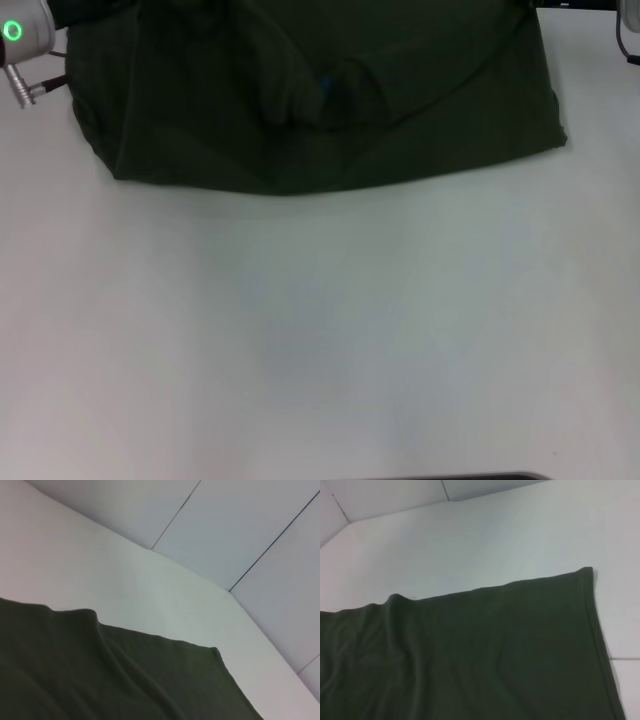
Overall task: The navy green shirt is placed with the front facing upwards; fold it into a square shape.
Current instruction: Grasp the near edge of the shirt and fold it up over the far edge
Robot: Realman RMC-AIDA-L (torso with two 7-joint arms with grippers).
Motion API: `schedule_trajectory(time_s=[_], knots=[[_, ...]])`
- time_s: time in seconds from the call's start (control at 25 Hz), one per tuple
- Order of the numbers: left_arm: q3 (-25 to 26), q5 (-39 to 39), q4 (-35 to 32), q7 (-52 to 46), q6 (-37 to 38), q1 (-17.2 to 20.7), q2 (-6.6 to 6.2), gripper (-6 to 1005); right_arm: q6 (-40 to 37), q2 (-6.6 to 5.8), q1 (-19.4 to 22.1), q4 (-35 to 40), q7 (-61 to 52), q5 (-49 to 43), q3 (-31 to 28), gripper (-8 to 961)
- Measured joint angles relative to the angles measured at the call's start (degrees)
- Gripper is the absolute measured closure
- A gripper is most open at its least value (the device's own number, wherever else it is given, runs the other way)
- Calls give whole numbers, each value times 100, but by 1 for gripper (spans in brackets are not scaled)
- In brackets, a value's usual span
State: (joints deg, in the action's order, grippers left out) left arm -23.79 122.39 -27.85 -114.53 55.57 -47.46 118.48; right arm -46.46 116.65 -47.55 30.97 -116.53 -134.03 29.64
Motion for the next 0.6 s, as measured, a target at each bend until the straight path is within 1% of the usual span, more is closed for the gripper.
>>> schedule_trajectory(time_s=[0.4, 0.6], knots=[[1, 0, 50, 68, -137, 2, 159, 944, 119, 64, 19, -64, 0, 0, 15, 883], [1, -69, 5, 88, -101, 95, 261, 937, 129, 103, 65, -64, 0, -1, 16, 861]])
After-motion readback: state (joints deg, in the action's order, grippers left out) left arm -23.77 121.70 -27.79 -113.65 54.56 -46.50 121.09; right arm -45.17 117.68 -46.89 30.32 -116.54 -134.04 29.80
